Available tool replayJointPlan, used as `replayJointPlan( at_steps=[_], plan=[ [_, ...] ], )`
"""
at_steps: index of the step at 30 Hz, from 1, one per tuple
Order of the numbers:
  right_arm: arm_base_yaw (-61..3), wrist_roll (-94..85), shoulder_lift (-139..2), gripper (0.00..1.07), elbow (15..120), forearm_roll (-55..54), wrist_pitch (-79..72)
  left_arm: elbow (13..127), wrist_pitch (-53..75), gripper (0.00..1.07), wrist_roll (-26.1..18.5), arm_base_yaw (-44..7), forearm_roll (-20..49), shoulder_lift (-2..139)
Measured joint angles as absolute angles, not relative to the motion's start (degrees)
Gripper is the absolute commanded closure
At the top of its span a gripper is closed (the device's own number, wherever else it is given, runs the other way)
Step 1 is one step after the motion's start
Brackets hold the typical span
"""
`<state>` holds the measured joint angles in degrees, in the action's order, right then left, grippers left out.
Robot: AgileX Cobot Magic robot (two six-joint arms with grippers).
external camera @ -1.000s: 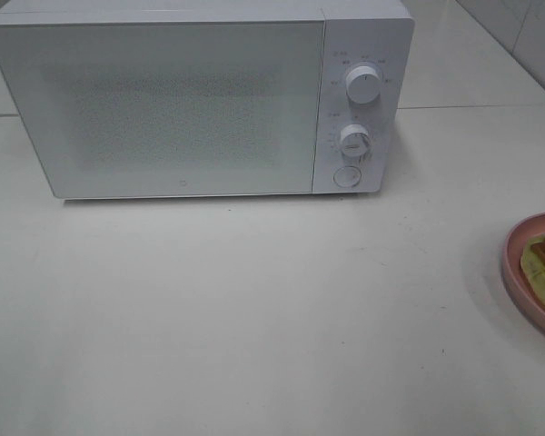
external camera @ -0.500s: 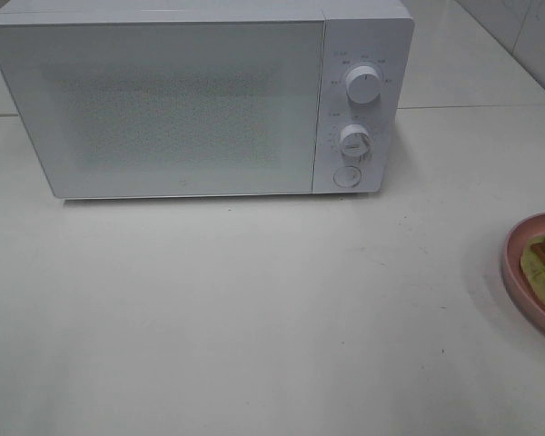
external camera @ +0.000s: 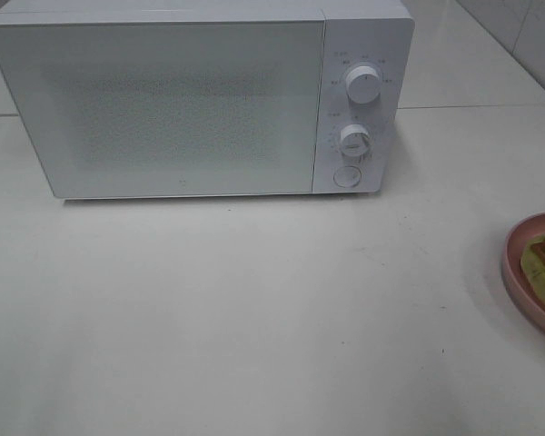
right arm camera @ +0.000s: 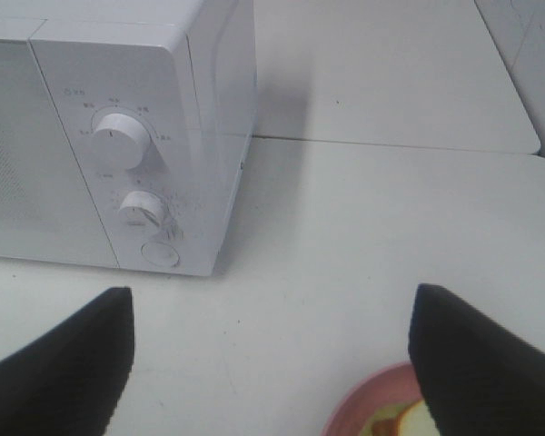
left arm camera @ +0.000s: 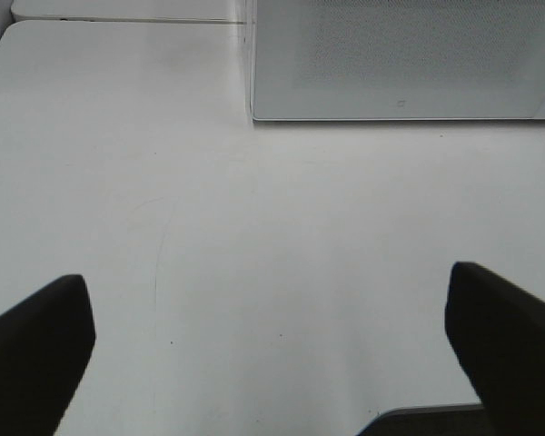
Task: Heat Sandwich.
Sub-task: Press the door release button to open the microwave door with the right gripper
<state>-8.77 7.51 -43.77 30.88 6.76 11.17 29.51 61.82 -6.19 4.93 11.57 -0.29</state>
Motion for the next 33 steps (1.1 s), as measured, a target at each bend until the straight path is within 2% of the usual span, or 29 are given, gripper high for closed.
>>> replayJointPlan(
  at_steps=[13, 19, 24, 33],
  plan=[
    [-8.8, 7.5, -58.5, 0.32, 30.9, 6.8, -10.9, 29.5, 61.8, 0.09, -6.2, 4.9, 11.6, -0.3],
    [-8.8, 7.4, -63.9, 0.32, 30.9, 5.8, -16.6, 29.5, 61.8, 0.09, -6.2, 4.9, 11.6, -0.3],
    [-10.1, 4.2, -68.5, 0.32, 30.1, 1.4, -21.2, 29.5, 61.8, 0.09, -6.2, 4.9, 11.6, -0.3],
    [-16.3, -4.5, -73.6, 0.32, 26.0, -11.5, -30.7, 29.5, 61.8, 0.09, -6.2, 4.9, 11.6, -0.3]
  ],
)
